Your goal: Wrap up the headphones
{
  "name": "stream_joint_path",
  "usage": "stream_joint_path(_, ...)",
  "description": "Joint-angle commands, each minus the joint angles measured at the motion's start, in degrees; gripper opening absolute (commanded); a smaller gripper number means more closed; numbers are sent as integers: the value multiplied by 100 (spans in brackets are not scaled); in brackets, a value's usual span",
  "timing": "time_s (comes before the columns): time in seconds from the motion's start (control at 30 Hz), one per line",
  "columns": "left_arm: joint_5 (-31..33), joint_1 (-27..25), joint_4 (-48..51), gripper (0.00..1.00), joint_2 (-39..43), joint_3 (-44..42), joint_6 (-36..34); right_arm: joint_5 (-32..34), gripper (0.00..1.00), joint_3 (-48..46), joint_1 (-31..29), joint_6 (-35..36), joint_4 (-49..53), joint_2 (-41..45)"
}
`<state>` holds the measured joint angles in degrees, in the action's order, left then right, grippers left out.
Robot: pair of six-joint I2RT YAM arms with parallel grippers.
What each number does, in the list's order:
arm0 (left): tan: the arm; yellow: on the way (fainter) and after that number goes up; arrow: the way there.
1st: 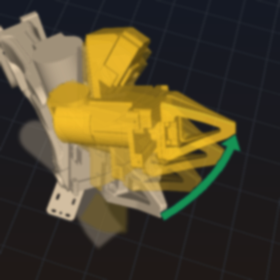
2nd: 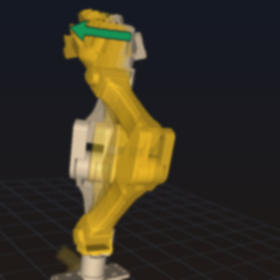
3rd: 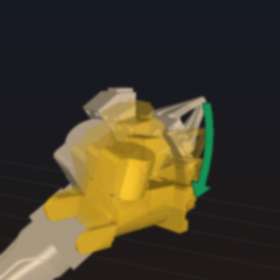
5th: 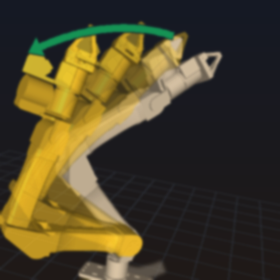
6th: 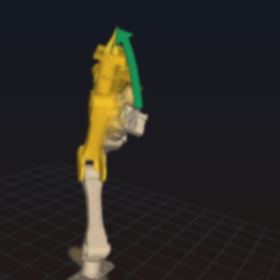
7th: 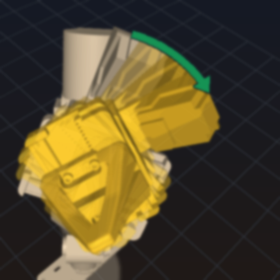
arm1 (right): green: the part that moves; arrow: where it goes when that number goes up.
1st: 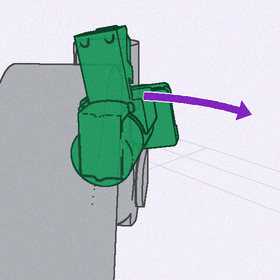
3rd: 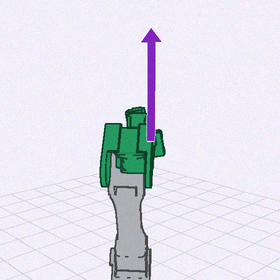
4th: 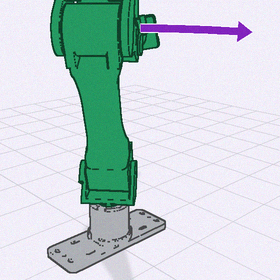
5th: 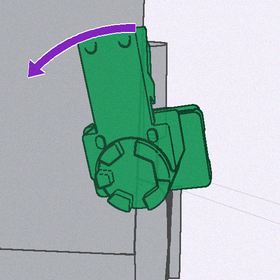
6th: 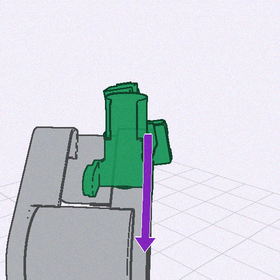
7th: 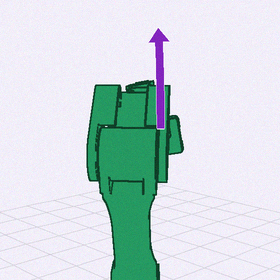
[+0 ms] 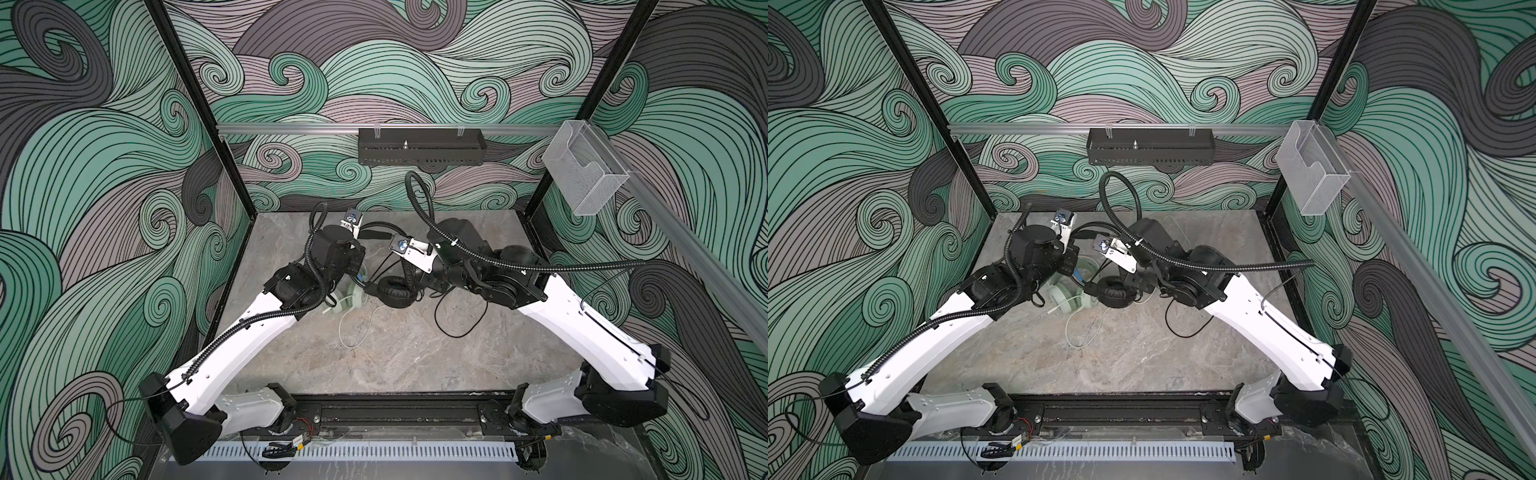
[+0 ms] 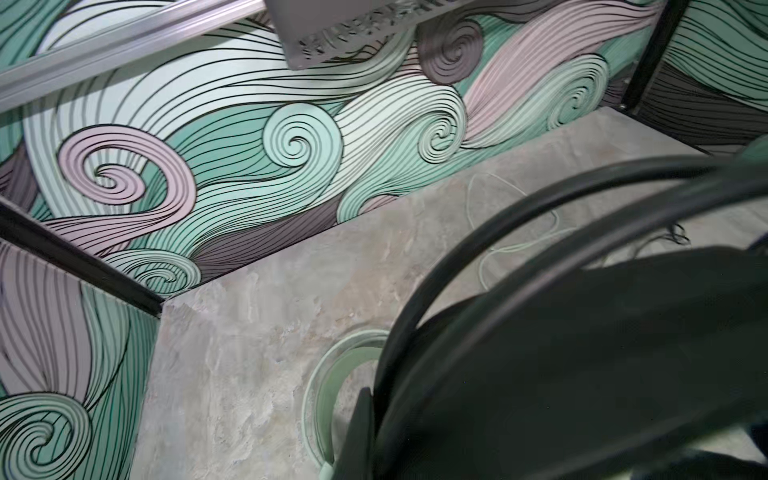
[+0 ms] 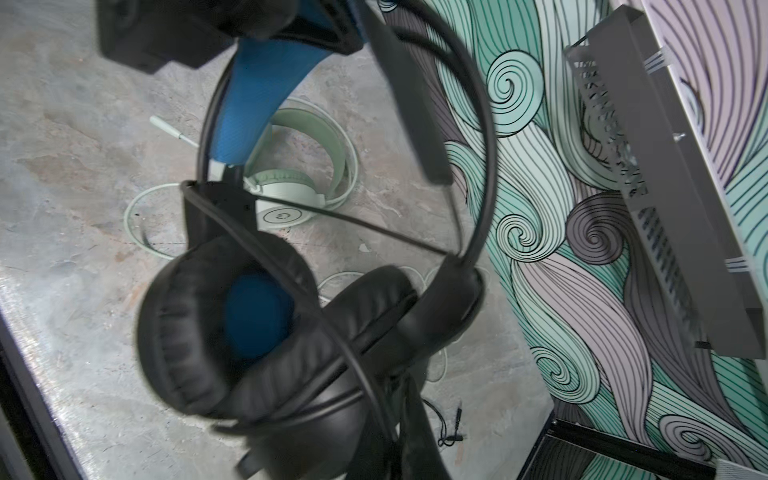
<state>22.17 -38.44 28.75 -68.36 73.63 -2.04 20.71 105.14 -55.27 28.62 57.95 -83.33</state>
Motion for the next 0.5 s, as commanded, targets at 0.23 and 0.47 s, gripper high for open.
stream_joint_path(0.23,-1161,-24,417,0,501,-118,-76,1140,0,-167,156,224,-526,150)
stream_joint_path(0.47,-1754,-24,525,0,617,176,119,121,6,-1009,867,-578,-1314,788)
